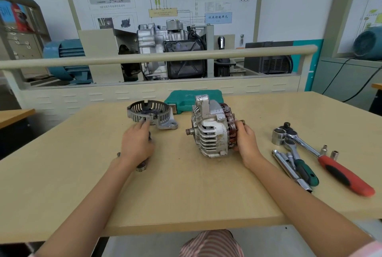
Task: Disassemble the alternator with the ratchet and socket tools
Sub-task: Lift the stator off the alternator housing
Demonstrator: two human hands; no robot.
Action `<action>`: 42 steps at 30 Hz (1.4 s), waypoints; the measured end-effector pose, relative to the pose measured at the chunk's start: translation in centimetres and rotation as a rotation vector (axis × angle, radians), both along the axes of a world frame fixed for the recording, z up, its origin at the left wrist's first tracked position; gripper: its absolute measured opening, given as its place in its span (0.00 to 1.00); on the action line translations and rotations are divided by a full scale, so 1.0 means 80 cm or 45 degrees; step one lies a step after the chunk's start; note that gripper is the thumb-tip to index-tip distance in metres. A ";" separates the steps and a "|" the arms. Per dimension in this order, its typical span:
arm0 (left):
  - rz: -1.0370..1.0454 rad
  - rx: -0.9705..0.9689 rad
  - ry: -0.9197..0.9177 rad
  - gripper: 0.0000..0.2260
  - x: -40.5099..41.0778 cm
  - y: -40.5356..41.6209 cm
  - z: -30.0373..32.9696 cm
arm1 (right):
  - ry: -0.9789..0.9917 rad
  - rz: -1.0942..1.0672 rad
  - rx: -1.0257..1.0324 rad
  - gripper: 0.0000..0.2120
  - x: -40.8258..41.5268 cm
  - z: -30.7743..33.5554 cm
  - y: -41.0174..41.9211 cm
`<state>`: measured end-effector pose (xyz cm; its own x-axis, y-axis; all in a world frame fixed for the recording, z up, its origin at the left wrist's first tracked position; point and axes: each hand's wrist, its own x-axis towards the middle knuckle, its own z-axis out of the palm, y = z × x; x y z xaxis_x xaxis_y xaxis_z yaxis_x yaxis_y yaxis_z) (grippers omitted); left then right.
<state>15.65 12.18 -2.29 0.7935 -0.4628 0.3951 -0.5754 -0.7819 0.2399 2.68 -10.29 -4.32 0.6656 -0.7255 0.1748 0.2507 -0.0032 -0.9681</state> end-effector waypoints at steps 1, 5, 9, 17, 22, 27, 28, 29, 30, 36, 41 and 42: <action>-0.101 -0.163 0.015 0.26 -0.017 -0.009 0.005 | 0.001 -0.011 -0.003 0.11 0.000 0.000 0.000; -0.458 -0.856 0.477 0.38 -0.101 -0.063 0.036 | -0.022 -0.043 -0.017 0.09 -0.003 -0.003 0.004; -0.377 -1.065 0.626 0.33 -0.128 -0.117 0.049 | -0.011 -0.145 -0.224 0.09 -0.008 -0.007 0.005; -0.181 -1.364 0.693 0.16 -0.109 -0.146 0.044 | 0.049 0.122 -0.240 0.10 -0.014 -0.006 0.004; -0.156 -1.511 0.717 0.12 -0.105 -0.132 0.041 | 0.096 0.391 -0.369 0.37 -0.023 -0.001 0.012; -0.037 -1.729 0.928 0.16 -0.070 -0.103 0.025 | 0.090 0.438 -0.735 0.47 -0.012 -0.003 0.041; 0.010 -1.786 0.988 0.17 -0.064 -0.097 0.020 | 0.085 0.416 -0.771 0.53 -0.006 -0.003 0.047; 0.058 -1.841 1.064 0.19 -0.058 -0.091 0.016 | 0.088 0.392 -0.803 0.56 0.000 -0.001 0.052; 0.112 -1.898 1.128 0.21 -0.053 -0.086 0.009 | 0.099 0.366 -0.836 0.56 0.004 0.000 0.057; 0.152 -1.974 1.236 0.26 -0.042 -0.075 -0.004 | 0.074 0.297 -0.869 0.52 0.015 -0.007 0.060; 0.083 -2.042 1.330 0.23 -0.051 -0.073 0.000 | 0.042 0.270 -0.876 0.49 0.011 -0.006 0.060; 0.059 -2.056 1.339 0.23 -0.053 -0.073 0.000 | 0.040 0.268 -0.865 0.49 0.010 -0.005 0.060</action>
